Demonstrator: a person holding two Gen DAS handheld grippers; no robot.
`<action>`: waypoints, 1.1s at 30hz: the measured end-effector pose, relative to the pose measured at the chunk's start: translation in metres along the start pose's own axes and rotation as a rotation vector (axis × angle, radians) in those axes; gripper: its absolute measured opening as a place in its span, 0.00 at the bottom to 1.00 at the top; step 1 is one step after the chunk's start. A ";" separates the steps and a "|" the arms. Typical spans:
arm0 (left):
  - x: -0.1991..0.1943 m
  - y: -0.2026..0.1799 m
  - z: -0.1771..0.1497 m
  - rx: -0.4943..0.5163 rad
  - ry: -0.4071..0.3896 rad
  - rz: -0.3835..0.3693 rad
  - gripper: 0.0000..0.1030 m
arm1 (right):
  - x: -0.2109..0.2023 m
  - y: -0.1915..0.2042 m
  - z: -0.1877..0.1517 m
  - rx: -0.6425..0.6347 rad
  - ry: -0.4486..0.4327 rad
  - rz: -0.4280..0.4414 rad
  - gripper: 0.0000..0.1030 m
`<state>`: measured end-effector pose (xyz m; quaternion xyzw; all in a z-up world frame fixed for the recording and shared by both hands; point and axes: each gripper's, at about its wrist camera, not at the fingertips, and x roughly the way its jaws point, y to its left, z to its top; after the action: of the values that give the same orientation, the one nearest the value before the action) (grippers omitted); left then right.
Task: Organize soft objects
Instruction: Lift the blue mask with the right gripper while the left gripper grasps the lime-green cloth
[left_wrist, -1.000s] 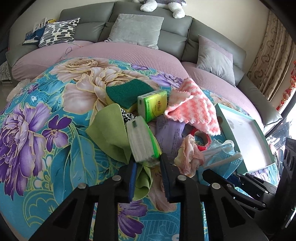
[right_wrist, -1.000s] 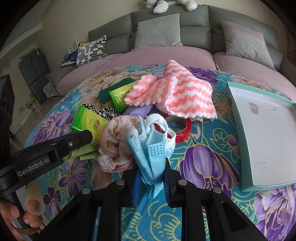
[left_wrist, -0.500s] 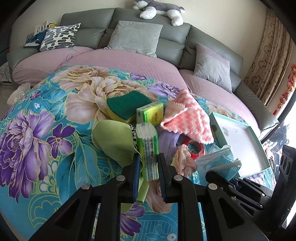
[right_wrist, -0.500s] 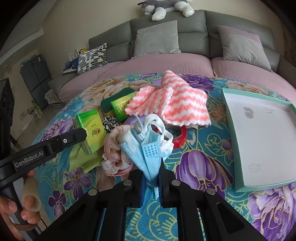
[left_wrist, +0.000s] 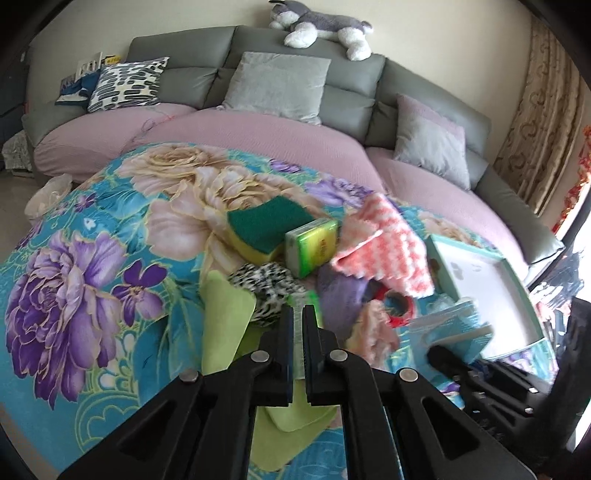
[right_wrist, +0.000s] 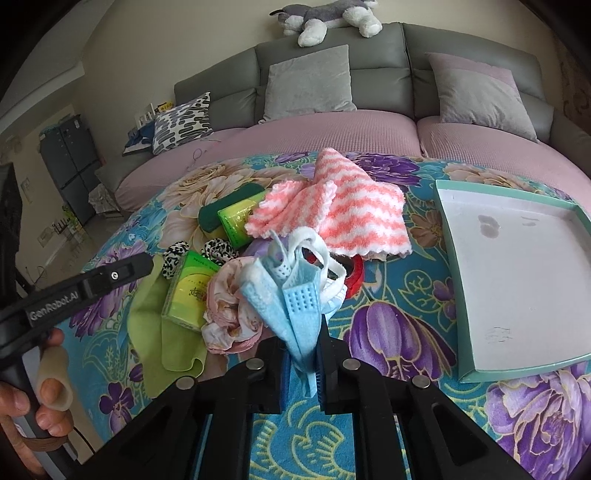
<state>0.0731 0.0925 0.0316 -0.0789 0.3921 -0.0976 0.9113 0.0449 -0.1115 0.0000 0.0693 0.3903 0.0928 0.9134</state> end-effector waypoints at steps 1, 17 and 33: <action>0.002 0.002 -0.001 0.006 0.007 0.021 0.03 | 0.000 0.000 0.000 -0.001 0.000 0.001 0.11; 0.039 0.034 -0.030 -0.018 0.169 0.111 0.64 | 0.006 -0.005 -0.004 0.010 0.028 -0.003 0.11; 0.055 0.003 -0.048 0.112 0.222 0.161 0.95 | 0.007 -0.006 -0.006 0.018 0.035 -0.003 0.11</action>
<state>0.0749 0.0789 -0.0402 0.0150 0.4893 -0.0542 0.8703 0.0459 -0.1156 -0.0102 0.0754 0.4071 0.0892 0.9059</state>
